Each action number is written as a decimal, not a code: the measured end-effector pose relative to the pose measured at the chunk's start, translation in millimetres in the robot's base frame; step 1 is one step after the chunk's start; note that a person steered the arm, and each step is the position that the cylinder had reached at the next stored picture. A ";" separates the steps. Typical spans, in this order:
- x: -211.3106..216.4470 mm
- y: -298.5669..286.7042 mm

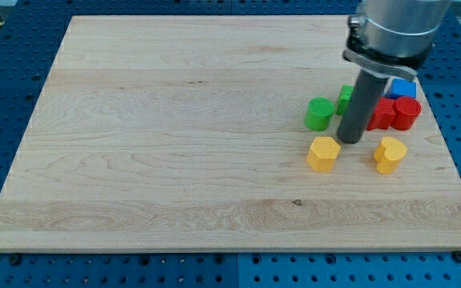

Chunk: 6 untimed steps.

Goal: Push the yellow hexagon to the left side of the board

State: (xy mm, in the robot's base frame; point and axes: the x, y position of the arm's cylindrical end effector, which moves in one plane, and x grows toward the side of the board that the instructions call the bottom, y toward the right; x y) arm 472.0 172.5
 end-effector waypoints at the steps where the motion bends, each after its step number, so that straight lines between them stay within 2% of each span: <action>1: 22.6 2.7; 2: 43.7 -40.3; 3: 44.7 -105.0; 4: 30.8 -123.8; 5: 12.5 -96.4; 6: 2.2 -110.6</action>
